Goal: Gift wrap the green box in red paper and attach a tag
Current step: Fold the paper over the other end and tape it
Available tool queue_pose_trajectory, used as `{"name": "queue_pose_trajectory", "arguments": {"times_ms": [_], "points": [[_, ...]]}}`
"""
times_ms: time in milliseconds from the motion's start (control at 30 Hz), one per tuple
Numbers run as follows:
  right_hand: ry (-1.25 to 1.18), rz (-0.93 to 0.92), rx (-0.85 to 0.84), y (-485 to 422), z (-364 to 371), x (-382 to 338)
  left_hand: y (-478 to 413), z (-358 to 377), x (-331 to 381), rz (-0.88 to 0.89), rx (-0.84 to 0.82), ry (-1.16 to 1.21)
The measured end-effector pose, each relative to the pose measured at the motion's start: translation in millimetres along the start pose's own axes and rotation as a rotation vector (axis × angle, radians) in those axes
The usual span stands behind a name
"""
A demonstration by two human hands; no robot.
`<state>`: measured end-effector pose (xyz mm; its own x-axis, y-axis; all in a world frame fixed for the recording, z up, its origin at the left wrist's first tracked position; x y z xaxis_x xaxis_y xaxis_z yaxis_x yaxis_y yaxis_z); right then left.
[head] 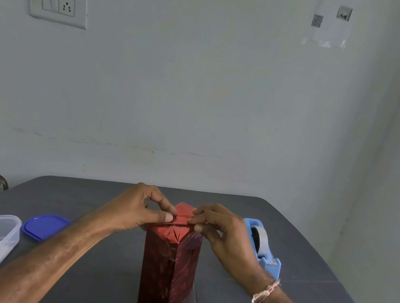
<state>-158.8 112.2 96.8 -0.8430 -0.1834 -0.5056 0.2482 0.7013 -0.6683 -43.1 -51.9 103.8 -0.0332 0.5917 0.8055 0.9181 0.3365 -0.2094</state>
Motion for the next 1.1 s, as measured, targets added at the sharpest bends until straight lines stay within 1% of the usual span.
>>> {"name": "queue_pose_trajectory", "arguments": {"times_ms": [133, 233, 333, 433, 500, 600, 700, 800, 1100], "points": [[-0.092, 0.050, 0.016, 1, 8, 10, 1, 4, -11, -0.037, -0.033, 0.117], [-0.182, 0.092, 0.032, -1, 12, 14, 2, 10, -18, -0.066, -0.063, 0.130], [-0.249, 0.158, 0.006, -4, 16, 21, 3, 13, -20, -0.061, -0.052, 0.144], [-0.465, 0.268, -0.006, -1, 21, 28, 5, 13, -18, -0.059, -0.023, 0.151], [-0.541, 0.371, 0.029, 1, 21, 27, 7, 13, -14, -0.043, -0.008, 0.137], [-0.484, 0.582, 0.029, -1, 26, 30, 7, 14, -9, -0.018, 0.015, 0.082], [-0.411, 0.699, -0.027, -8, 35, 27, 7, 13, -8, -0.015, 0.029, 0.071], [-0.387, 0.726, -0.027, -11, 38, 26, 8, 12, -11, -0.035, 0.029, 0.072], [-0.510, 0.728, 0.059, -3, 42, 42, 12, 15, -13, -0.002, 0.088, 0.112]]}}
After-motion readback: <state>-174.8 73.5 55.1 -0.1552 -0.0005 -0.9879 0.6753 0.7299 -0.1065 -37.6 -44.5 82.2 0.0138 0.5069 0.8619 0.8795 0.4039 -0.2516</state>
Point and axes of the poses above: each hand's wrist, its own y-axis away from the middle knuckle, its own z-axis out of the palm, x = y × z, the point moved 8 cm from there along -y, towards the middle knuckle, and after that the axes turned 4 degrees about -x, right-handed, at the moved point
